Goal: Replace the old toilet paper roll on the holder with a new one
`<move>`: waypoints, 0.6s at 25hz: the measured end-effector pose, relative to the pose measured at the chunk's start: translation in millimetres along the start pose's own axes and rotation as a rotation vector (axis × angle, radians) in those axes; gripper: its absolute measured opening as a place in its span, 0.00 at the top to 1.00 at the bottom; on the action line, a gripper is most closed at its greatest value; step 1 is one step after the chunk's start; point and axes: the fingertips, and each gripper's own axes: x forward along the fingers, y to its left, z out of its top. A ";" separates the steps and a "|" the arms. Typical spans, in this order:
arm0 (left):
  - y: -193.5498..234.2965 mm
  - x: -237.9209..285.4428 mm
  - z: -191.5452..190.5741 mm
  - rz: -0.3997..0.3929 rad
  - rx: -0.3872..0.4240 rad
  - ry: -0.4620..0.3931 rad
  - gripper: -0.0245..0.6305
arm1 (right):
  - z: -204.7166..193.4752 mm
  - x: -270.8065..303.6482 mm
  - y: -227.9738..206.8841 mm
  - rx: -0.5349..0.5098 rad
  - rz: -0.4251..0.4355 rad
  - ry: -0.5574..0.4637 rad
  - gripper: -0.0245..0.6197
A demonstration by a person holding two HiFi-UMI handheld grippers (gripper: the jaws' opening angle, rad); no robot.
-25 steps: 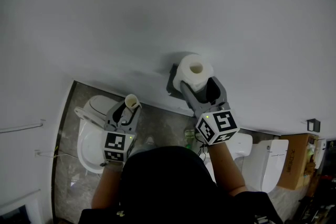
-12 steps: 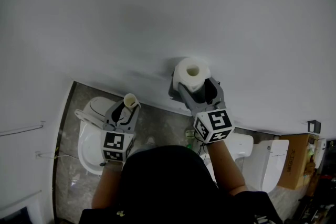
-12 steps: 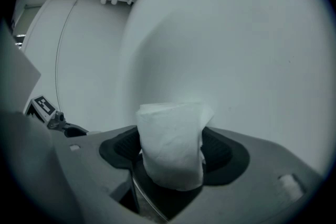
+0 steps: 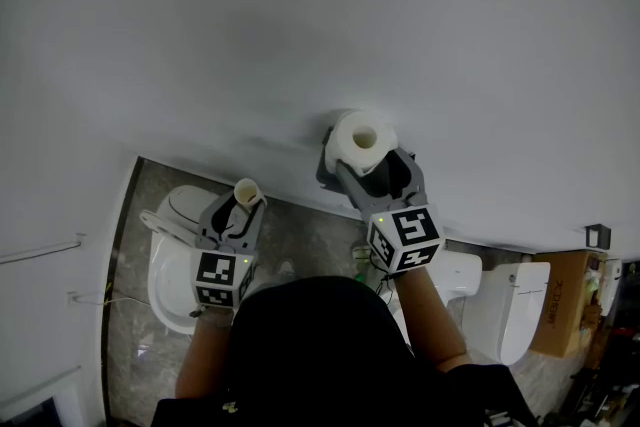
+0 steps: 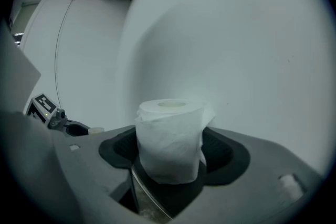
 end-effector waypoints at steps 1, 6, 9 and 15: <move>0.4 -0.7 0.3 0.003 0.000 0.000 0.69 | -0.8 -1.3 -1.0 0.000 -0.004 0.004 0.42; -4.8 -1.5 -5.0 -0.011 0.000 0.002 0.69 | -3.9 -7.0 -4.6 0.003 -0.019 0.010 0.40; -5.6 -2.5 -7.4 -0.007 -0.001 0.001 0.69 | -3.1 -9.2 -3.5 0.001 -0.021 -0.001 0.40; -14.7 -3.3 -5.9 -0.012 0.009 0.004 0.69 | 0.5 -20.2 -5.9 0.042 -0.006 -0.033 0.40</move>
